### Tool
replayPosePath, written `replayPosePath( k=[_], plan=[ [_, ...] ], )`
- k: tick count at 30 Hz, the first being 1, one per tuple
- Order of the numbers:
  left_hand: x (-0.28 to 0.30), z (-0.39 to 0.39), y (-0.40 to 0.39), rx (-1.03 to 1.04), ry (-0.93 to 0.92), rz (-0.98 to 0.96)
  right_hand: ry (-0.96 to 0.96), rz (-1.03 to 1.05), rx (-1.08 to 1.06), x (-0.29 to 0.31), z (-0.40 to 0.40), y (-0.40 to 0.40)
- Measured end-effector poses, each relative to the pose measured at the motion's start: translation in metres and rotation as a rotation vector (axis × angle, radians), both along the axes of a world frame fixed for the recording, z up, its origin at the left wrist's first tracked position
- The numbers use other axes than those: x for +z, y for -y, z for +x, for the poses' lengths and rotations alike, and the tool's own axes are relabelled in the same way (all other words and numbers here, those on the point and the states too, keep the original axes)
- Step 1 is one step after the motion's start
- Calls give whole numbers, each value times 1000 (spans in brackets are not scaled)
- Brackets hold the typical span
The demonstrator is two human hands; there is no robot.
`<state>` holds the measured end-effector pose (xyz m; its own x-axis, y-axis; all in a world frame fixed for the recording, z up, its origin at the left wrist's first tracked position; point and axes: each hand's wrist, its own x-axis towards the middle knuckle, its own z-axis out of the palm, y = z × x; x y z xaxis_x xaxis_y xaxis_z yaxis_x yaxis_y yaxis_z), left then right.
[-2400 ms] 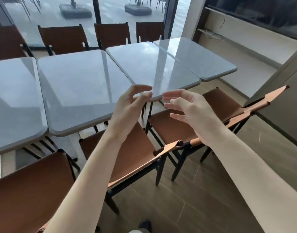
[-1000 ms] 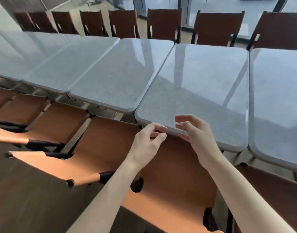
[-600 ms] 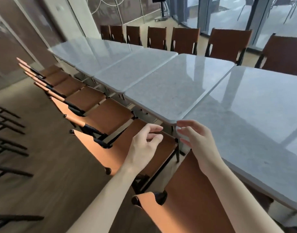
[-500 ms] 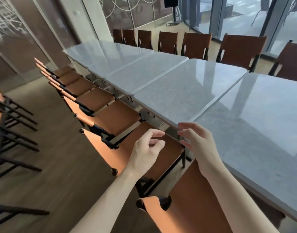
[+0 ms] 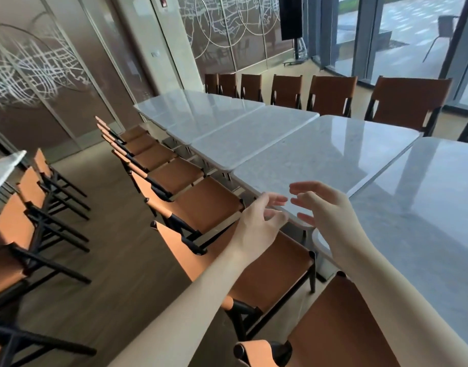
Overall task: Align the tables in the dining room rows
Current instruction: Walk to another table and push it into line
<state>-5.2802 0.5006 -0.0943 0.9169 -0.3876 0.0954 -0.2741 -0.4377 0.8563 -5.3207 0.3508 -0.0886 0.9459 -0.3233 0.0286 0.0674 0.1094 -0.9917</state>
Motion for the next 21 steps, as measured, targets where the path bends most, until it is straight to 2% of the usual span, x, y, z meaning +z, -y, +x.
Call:
replayPosePath(
  k=[9,12,16,21],
  plan=[
    [5,3,18,-29,24,-76,38,6,-21,9,6,8],
    [-21,2,28,-16,-63,-50,36,-41,-41,-9,11,12],
    [-71,-10,58,-92,-202,3,-58,-55,-114,-50,4,23],
    [-122,-9,107,-203,-241,115,-156,-60,-239,-105,-24,64]
  ],
)
